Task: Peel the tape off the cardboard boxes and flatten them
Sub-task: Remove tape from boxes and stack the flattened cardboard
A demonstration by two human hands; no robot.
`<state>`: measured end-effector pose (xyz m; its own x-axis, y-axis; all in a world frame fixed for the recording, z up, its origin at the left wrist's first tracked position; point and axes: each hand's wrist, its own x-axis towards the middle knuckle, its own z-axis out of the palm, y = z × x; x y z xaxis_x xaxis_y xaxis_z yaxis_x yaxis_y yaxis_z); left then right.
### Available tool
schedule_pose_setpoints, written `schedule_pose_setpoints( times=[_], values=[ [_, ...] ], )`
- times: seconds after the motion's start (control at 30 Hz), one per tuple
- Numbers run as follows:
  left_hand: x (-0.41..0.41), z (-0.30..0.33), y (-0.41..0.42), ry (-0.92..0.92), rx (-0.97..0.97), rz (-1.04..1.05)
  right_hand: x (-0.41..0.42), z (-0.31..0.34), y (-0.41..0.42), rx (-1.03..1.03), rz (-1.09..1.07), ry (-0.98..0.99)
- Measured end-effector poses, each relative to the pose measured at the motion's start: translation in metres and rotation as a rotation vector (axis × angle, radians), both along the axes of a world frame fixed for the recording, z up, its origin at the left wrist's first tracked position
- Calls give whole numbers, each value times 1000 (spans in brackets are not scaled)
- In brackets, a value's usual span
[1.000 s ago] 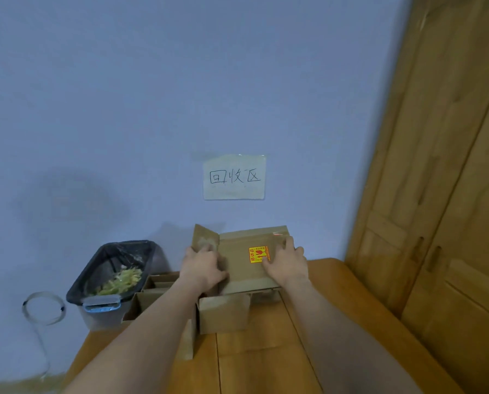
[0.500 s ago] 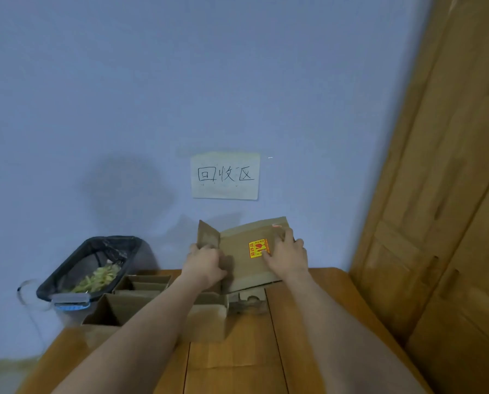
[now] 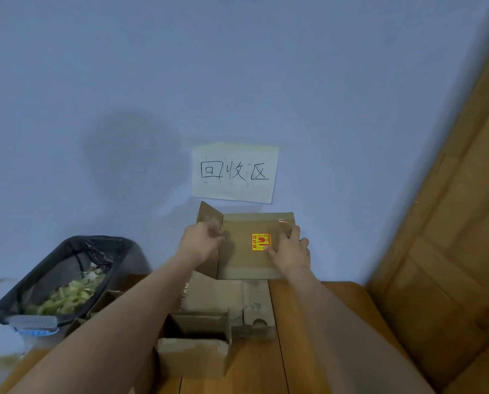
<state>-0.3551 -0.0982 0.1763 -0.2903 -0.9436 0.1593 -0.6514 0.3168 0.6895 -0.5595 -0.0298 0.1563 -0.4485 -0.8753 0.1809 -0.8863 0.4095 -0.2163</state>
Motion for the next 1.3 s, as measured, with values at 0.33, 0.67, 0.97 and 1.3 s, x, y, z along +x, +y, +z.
schedule_pose_setpoints(
  times=[0.33, 0.67, 0.97, 1.3],
  values=[
    [-24, -106, -100, -209, 172, -67, -18, -96, -88, 171, 23, -3],
    [-43, -236, -148, -429, 478, -186, -29, -234, -127, 391, 19, -89],
    [-43, -309, -175, -605, 542, -306, -41, -306, -147, 433, 24, -115],
    [-48, -296, -154, -805, 462, -331, -54, -291, -130, 510, 176, -130]
  ],
)
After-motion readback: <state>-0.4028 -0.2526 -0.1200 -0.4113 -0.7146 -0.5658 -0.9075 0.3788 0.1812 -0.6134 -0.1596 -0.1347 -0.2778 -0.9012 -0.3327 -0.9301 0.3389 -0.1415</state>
